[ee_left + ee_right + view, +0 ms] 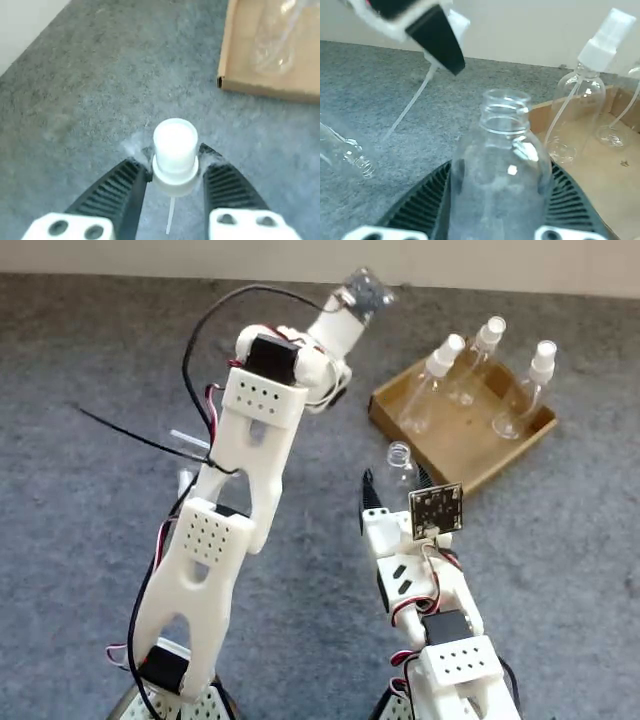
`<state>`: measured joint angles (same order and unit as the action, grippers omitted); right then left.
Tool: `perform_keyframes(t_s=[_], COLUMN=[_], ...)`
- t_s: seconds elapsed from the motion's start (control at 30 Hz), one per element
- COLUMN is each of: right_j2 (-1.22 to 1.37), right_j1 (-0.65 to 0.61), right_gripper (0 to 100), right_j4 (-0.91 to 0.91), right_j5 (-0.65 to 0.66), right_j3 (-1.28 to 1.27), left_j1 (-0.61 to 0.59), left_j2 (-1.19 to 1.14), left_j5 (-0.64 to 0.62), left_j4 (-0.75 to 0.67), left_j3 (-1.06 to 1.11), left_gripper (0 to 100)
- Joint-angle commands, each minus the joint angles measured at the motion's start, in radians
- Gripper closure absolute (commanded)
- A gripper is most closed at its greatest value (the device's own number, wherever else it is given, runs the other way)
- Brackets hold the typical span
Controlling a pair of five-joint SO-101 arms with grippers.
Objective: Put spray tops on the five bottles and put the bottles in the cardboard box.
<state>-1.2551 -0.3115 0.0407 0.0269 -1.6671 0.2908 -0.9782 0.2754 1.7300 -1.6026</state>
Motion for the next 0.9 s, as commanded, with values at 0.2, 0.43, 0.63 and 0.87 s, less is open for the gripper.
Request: perform_keyframes(t_s=[0.2,0.43,0.63,0.87], right_j2=[-0.021,-0.021,-0.021,-0.021], right_j1=[-0.071,-0.157,-0.213,-0.213], right_gripper=[82.1,82.1,82.1,82.1], right_j4=[0.024,0.024,0.025,0.027], right_j5=[0.009,0.009,0.009,0.003], right_j3=[-0.124,-0.124,-0.116,-0.054], left_j1=[0.01,0.004,0.016,0.071], left_j2=[0.315,0.53,0.679,0.763], left_j5=[-0.4,-0.439,-0.463,-0.543], left_j4=[0.009,0.014,0.018,0.025], left_j3=[-0.062,-0.061,-0.059,-0.054], left_gripper=[91,91,91,91])
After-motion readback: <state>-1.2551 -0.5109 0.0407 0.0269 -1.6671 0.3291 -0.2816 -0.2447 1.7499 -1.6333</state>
